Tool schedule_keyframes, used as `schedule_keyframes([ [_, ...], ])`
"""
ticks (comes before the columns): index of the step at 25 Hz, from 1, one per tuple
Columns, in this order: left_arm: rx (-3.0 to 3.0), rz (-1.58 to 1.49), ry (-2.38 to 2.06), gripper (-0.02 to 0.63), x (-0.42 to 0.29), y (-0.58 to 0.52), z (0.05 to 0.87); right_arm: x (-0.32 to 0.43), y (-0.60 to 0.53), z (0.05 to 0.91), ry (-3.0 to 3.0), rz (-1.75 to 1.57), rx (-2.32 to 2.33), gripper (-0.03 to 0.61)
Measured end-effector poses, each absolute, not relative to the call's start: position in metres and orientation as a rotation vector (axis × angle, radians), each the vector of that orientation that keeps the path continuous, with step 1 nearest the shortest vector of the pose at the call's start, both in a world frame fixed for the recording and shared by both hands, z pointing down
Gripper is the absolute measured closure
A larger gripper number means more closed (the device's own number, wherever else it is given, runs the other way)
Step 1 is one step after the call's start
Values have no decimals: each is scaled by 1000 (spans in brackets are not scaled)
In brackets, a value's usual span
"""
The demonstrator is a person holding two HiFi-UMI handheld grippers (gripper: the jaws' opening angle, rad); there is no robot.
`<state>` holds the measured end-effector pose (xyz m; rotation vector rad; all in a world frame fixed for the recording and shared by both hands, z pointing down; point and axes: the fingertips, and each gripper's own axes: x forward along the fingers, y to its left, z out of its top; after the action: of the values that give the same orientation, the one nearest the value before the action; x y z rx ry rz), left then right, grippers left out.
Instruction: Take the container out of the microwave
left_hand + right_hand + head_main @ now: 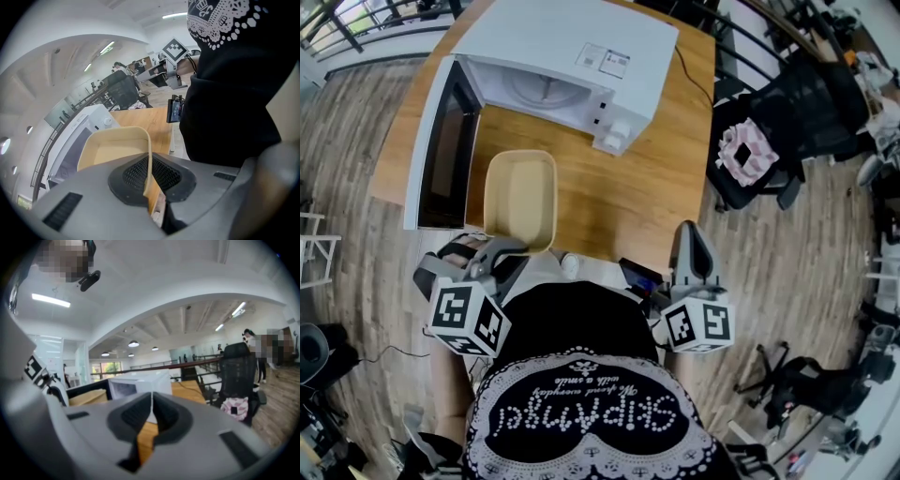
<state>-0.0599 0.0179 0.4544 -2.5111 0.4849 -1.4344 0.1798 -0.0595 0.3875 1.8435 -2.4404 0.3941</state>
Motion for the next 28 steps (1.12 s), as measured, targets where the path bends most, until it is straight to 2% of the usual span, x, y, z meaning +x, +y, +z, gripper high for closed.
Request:
schedule_keyframes([
  [28, -2505, -1462, 450, 574, -47, 34, 461, 199, -41, 394, -2445, 383, 1851, 545],
])
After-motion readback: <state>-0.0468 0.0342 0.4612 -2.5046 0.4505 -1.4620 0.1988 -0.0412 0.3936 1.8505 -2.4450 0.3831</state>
